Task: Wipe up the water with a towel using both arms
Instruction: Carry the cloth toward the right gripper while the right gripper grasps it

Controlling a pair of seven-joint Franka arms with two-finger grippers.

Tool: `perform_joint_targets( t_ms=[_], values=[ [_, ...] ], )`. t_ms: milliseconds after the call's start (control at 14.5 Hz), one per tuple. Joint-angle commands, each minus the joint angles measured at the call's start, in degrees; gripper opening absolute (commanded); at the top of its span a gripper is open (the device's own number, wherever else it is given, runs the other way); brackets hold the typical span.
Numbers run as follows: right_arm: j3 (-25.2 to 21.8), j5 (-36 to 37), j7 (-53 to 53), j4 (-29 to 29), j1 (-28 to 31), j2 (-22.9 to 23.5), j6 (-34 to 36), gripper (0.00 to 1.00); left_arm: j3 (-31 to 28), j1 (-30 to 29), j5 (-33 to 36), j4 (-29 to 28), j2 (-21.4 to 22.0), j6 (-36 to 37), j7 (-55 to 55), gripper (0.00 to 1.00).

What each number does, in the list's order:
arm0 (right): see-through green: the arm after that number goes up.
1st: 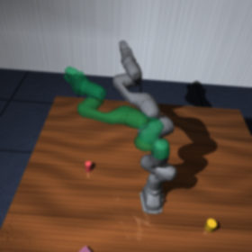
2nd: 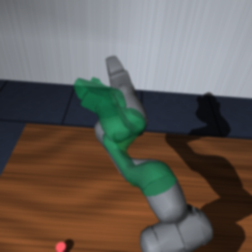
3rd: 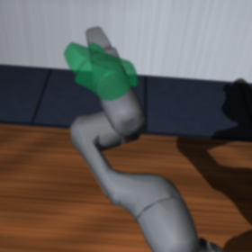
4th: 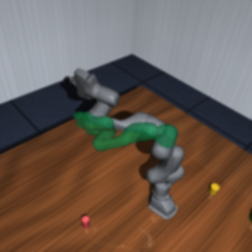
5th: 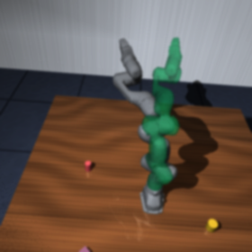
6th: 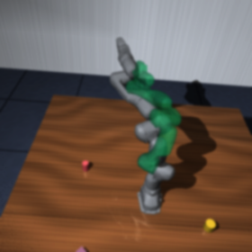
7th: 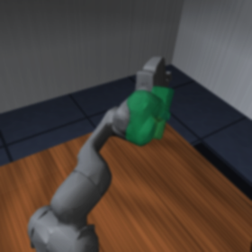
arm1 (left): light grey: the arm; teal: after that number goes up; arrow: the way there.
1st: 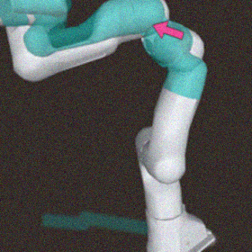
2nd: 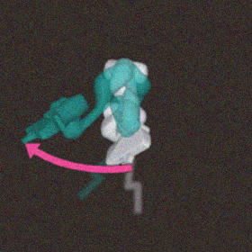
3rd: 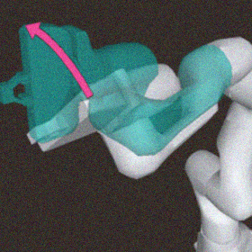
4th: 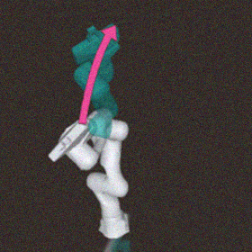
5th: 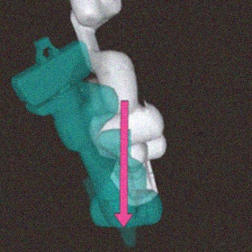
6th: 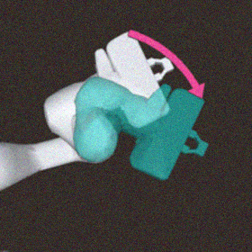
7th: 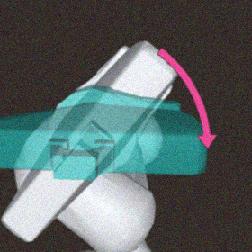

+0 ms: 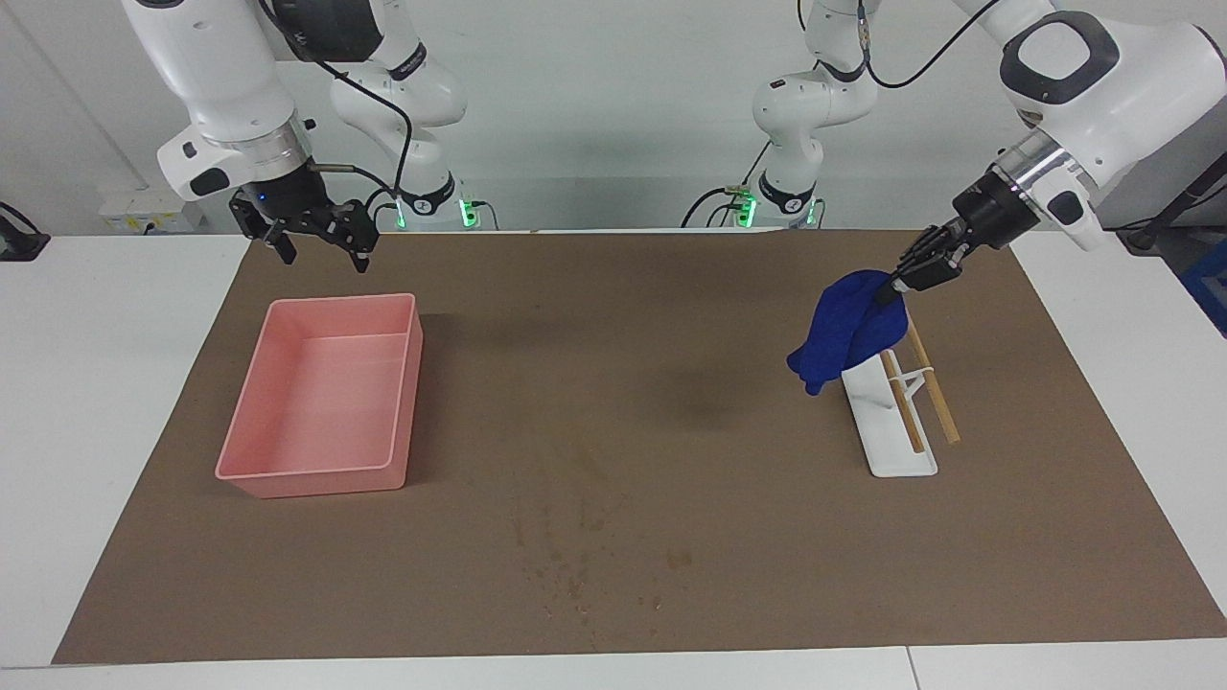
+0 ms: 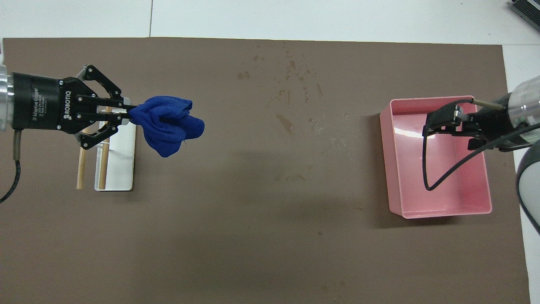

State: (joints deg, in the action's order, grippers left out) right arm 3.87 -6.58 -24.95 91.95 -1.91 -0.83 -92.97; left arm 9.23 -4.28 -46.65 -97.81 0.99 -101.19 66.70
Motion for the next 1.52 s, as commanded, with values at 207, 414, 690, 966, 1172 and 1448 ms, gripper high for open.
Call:
perform_joint_targets(
  t_ms=[207,414,690,966,1172,1448],
  values=[
    [0.4,-9.6,-28.4,0.6,-8.1,0.8,-8.1,0.99,-0.9,5.2,-6.1,-4.7,3.2,-1.9,6.0,0.00],
    [0.4,-11.9,-39.9,0.3,-12.3,2.1,-14.0,0.98,-0.8,6.9,-9.0,-5.2,3.5,-4.2,11.8,0.00],
    [0.4,-21.2,-57.2,-3.9,-14.9,6.6,-18.7,0.95,-0.9,10.9,-11.2,-6.1,3.6,-7.8,14.3,0.00],
    [0.8,-25.4,-64.2,-6.3,-17.4,8.7,-19.7,0.95,-0.9,16.0,-11.0,-5.7,3.6,-12.8,9.8,0.00],
    [1.1,-27.6,-68.4,-5.4,-17.9,9.4,-18.7,0.95,-0.9,17.9,-11.1,-5.8,4.0,-12.7,7.2,0.00],
    [1.1,-27.4,-69.8,-3.3,-19.3,8.6,-17.8,0.84,-0.8,18.4,-11.2,-6.0,5.1,-12.5,7.7,0.00]
  ],
)
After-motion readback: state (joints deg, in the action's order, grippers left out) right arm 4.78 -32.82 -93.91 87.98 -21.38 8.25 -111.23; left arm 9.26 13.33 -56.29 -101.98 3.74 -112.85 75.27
